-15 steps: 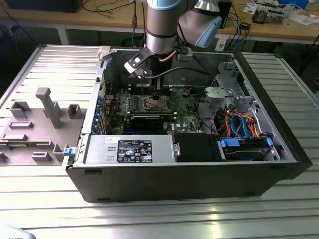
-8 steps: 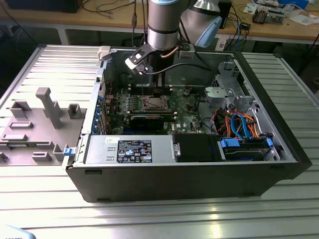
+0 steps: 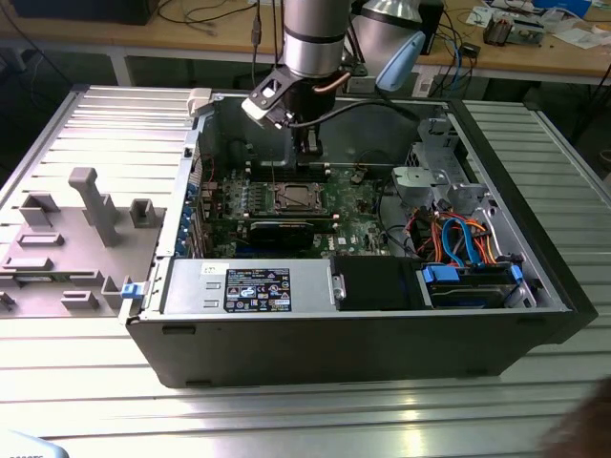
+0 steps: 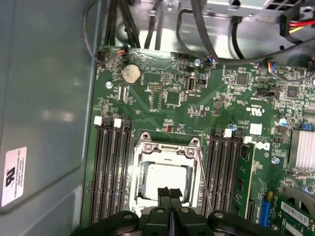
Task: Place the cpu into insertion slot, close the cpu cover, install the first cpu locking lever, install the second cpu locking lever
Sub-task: 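Install the first cpu locking lever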
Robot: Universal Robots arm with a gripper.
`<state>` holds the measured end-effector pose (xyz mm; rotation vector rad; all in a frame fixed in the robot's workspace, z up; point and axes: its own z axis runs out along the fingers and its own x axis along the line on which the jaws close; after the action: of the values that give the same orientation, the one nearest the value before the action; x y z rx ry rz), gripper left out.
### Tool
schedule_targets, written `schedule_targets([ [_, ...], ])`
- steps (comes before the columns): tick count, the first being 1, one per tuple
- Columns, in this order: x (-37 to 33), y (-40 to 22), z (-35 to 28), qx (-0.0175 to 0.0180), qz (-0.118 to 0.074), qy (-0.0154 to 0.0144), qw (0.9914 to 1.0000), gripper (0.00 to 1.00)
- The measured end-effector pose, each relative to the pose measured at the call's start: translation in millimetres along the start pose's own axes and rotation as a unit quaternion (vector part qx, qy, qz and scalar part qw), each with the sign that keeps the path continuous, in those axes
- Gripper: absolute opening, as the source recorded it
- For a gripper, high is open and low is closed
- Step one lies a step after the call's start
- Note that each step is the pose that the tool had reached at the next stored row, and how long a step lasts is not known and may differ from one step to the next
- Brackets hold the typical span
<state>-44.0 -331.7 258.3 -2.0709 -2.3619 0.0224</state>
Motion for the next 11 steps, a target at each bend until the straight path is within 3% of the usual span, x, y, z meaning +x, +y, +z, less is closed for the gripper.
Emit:
schedule_targets([
  [8, 0.0, 0.0, 0.0, -0.0003, -0.034, -0.0004, 0.99942, 0.11],
  [11, 0.0, 0.0, 0.0, -0.0005, -0.054, -0.0006, 0.99854, 0.11],
])
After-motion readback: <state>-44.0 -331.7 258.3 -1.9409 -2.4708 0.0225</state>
